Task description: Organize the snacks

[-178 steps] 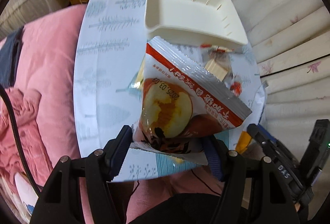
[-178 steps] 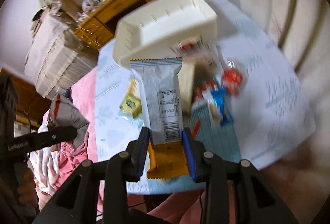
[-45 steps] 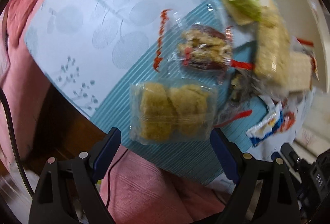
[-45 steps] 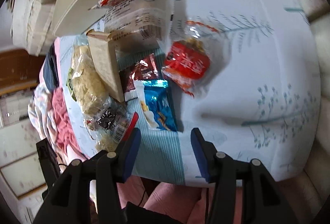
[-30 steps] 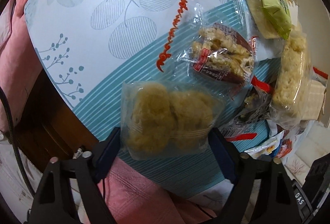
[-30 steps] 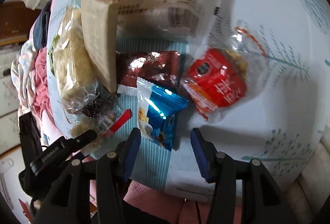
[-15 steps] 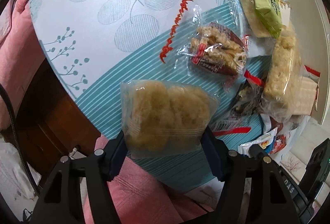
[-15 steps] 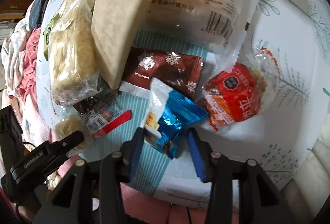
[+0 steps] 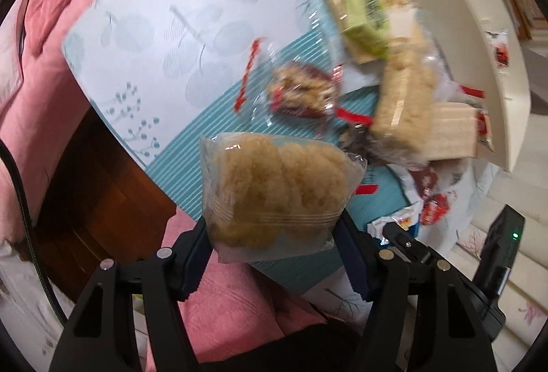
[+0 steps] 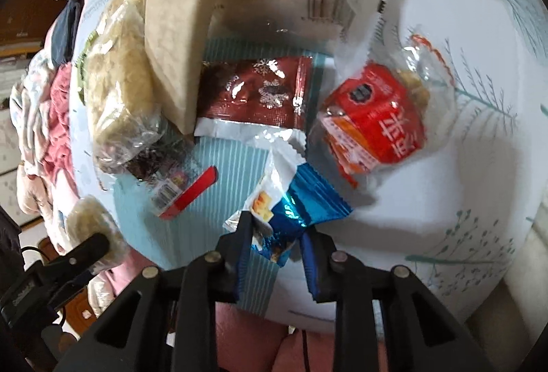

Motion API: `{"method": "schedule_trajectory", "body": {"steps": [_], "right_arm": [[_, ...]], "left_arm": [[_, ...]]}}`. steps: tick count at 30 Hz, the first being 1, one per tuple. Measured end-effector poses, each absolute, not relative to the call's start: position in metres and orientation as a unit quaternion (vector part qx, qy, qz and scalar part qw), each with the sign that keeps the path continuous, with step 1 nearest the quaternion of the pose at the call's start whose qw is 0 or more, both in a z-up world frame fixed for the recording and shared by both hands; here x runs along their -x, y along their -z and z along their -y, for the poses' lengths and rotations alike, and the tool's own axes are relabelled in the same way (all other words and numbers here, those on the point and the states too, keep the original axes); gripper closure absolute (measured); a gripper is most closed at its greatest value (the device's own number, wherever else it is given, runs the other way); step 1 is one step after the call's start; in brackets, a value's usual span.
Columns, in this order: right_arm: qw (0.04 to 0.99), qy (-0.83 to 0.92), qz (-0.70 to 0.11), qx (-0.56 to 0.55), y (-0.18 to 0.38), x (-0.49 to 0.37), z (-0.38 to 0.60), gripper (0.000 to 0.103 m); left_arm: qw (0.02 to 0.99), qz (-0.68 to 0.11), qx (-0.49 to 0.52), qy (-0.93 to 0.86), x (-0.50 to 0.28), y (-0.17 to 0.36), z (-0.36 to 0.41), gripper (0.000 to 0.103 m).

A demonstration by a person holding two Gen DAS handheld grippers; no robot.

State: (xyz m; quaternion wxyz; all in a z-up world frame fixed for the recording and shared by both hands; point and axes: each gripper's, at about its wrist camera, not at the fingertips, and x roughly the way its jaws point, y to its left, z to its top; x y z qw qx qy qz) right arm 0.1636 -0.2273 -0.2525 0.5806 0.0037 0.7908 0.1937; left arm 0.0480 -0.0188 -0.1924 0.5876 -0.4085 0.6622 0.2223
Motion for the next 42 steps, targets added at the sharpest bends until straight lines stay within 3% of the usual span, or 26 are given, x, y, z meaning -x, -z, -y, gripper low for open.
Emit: {"method": "schedule_trajectory", "body": {"steps": [10,22,28,42], "right_arm": [[0.615,-0.216,-0.755,-0.076,0.204,-0.178,0.255,0.076],[0.729,-0.23,-0.638,-0.089,0.132,-0.209,0.227,0.076],[0.774,-0.2,-0.592,-0.106,0.104,-0.226,0.215,0.076],[0.848,-0.133,-0.503,-0.099,0.097,-0.256,0.189,0.076]], "left_arm": [[0.656,-0.634,0.372,-0.172,-0.094,0.119,0.001,0.037],[0.719,-0.633,0.275,-0.08,-0.176,0.068,-0.026,0.037],[0.745,-0.626,0.227,-0.016,-0.223,0.057,-0.04,0.037],[0.79,-0.579,0.175,0.105,-0.309,0.064,-0.046,0.037]]}}
